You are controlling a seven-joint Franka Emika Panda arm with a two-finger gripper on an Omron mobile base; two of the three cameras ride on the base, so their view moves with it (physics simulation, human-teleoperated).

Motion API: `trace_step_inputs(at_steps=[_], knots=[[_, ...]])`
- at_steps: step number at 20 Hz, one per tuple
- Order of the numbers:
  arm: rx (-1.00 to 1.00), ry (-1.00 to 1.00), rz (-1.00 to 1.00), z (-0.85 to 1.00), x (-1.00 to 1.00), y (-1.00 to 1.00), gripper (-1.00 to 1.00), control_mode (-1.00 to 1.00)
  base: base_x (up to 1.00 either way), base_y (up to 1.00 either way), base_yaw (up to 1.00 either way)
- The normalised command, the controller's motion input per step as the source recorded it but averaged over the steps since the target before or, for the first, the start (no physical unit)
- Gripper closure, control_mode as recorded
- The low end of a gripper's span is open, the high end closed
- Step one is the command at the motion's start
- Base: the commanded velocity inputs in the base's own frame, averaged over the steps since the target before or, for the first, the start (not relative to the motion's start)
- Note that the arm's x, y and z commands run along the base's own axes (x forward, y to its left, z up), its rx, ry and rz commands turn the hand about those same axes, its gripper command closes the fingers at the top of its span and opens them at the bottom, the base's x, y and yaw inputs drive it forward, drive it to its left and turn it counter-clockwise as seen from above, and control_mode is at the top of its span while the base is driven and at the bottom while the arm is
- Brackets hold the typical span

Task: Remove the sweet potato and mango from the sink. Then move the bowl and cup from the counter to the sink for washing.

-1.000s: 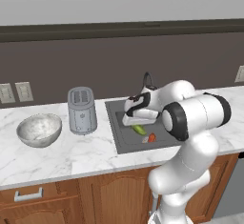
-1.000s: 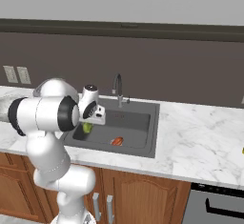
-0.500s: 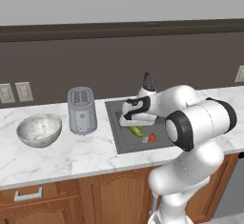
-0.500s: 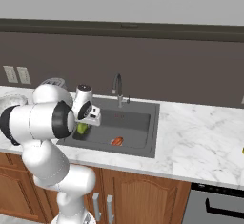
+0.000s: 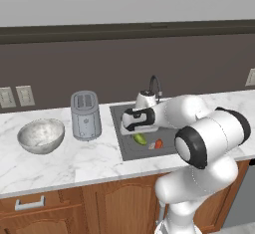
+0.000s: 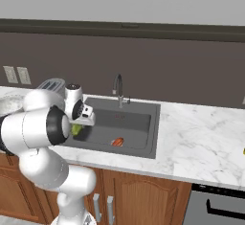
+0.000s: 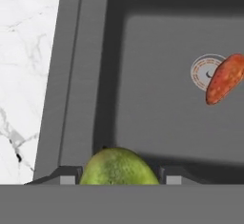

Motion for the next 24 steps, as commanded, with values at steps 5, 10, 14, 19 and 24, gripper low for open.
trace_step_inputs(at_steps=[5,10,14,19,24], knots=[[-0.02,0.0,0.0,0.03,-0.18,0.24,1.0,-1.0,0.0,0.0,0.0],[0.0,0.0,0.0,0.02,-0.15,0.26,1.0,-1.0,0.0,0.0,0.0],[0.0,-0.01,-0.02,0.0,-0.12,0.31,1.0,-1.0,0.0,0.0,0.0],[0.0,-0.05,-0.04,0.0,-0.09,0.34,1.0,-1.0,0.0,0.0,0.0],[0.0,-0.04,-0.05,0.0,-0.09,0.36,1.0,-1.0,0.0,0.0,0.0]])
